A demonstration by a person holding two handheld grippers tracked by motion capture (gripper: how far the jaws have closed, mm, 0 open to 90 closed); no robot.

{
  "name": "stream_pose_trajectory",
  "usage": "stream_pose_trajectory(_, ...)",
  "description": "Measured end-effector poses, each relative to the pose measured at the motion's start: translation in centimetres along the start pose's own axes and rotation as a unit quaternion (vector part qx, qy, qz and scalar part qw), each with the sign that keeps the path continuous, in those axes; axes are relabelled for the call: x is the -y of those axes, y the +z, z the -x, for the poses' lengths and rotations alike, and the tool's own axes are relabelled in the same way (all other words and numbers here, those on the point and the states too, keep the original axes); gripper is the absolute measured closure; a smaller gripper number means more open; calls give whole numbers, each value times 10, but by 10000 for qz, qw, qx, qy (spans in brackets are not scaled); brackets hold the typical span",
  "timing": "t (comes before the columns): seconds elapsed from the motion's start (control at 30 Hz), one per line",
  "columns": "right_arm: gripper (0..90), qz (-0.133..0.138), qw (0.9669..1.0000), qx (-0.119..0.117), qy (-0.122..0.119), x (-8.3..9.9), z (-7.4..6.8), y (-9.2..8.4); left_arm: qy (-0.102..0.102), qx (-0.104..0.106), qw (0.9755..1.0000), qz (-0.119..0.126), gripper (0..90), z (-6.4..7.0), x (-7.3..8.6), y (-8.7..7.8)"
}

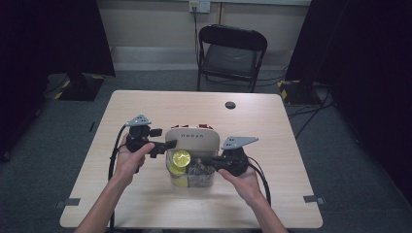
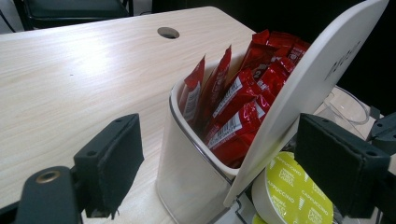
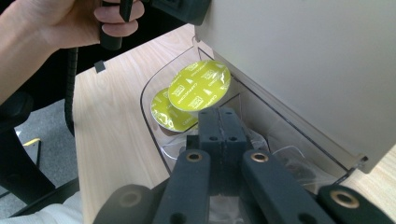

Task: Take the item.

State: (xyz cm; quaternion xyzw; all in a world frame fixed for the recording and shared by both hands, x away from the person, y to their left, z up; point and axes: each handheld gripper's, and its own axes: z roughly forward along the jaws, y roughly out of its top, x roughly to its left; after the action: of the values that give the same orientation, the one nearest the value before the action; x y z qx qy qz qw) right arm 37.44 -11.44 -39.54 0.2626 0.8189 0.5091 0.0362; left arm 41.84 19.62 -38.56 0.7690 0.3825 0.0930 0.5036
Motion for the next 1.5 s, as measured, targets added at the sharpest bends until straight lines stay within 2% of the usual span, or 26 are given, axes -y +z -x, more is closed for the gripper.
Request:
stream_pose_trajectory(0.93,900,267,9996,37,75,-8,0,-17,13,-29,10000,-52,152,0,1,0)
stream_pose_trajectory(1.5,900,429,9990,103,86,-12,1,-35,-15,-26,10000,-48,151,0,1,0)
